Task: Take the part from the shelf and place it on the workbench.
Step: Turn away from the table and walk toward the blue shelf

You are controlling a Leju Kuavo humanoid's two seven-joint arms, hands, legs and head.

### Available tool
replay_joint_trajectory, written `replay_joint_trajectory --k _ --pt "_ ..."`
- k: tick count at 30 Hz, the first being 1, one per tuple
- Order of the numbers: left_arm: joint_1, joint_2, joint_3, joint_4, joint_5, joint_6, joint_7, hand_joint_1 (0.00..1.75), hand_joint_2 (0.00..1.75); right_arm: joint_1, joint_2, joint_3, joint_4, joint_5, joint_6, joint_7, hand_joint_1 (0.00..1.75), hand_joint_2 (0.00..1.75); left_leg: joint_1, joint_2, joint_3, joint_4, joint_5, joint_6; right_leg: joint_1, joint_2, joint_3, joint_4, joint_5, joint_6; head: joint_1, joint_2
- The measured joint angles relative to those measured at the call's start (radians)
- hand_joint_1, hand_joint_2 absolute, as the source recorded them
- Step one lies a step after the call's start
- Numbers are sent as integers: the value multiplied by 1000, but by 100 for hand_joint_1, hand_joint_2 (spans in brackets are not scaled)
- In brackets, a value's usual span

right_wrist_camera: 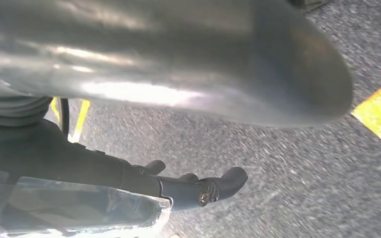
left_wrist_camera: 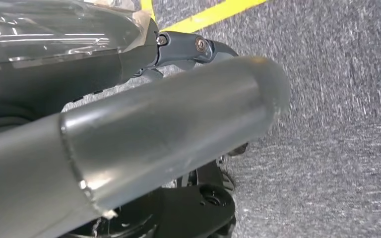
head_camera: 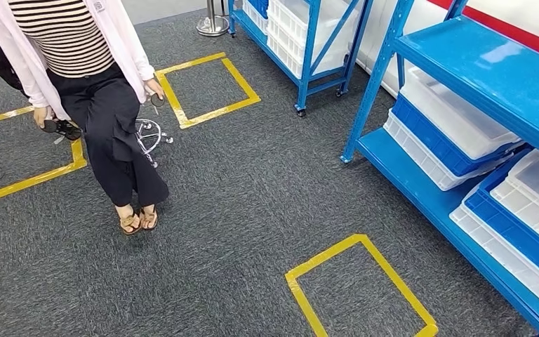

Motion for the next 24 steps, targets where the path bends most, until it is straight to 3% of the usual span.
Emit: replay_joint_trajectory --k 2,4,5,6,7,9,11,13,14,16,18,20,21,22,24 --pt "0 -1 -1 0 0 0 0 0 0 -1 0 -4 0 0 -1 0 0 0 0 19 2 -8 5 13 2 -35 -41 85 -45 -1 4 0" --pt "2 0 -1 0 -1 0 -1 0 0 -1 2 -7 0 0 -1 0 0 0 -4 41 1 -9 5 18 0 -61 -105 216 -102 -4 8 0" --pt "2 0 -1 0 -1 0 -1 0 0 0 2 -7 0 0 -1 -1 0 0 -6 50 0 -8 5 18 -1 -64 -123 258 -115 -2 8 0" --pt "2 1 -1 0 -1 0 -1 0 0 1 2 -8 0 0 -1 -2 0 0 -7 59 0 -8 5 18 -2 -66 -124 263 -112 3 8 0" --pt "2 1 -1 0 -1 0 -1 0 0 2 2 -8 0 -1 -1 -3 0 0 -7 67 0 -8 5 18 -3 -71 -105 228 -96 10 8 0" --pt "2 1 -2 0 -1 0 -1 0 0 3 2 -8 0 -1 -1 -5 0 0 -9 82 3 -7 3 15 -4 -99 -31 88 -44 19 8 0" --pt "1 0 -2 0 0 1 -1 0 0 1 2 -8 0 0 -1 -6 0 0 -12 94 9 -6 -1 6 1 -128 14 -5 -9 13 8 0" --pt "0 0 -2 0 0 2 -1 0 0 0 1 -9 0 0 -1 -6 0 0 -13 106 15 -7 -6 -4 9 -124 16 -17 -1 -1 7 0" --pt "0 -1 -2 0 0 2 -1 0 0 0 2 -10 0 0 -1 -6 0 0 -10 107 17 -7 -8 -10 3 -116 20 -19 2 -8 7 0" --pt "-1 -1 -2 0 1 3 -1 0 0 0 2 -12 0 -1 -1 -6 0 0 -4 84 6 28 -37 -21 -6 -101 26 -23 9 -23 6 0" --pt "1 -1 -1 0 1 3 -1 0 0 -1 4 -13 0 -2 0 -8 0 0 -1 47 -42 141 -103 -28 -7 -87 26 -25 14 -35 5 0" --pt "4 0 -1 0 1 4 -1 0 0 0 5 -14 0 -3 4 -10 0 0 1 34 -98 259 -150 -31 -4 -72 25 -24 15 -38 6 0" --pt "5 0 -1 0 1 4 -1 0 0 0 5 -15 0 -4 5 -12 0 0 1 33 -109 277 -146 -32 -3 -65 25 -24 15 -38 6 0" --pt "5 0 0 0 1 4 -1 0 0 1 5 -16 0 -2 6 -14 0 0 2 32 -101 253 -120 -32 -3 -59 26 -23 15 -38 6 0" --pt "5 1 0 0 1 4 -2 0 0 1 5 -17 0 11 8 -13 0 0 7 28 -48 126 -45 -31 -2 -48 29 -20 14 -36 6 0"
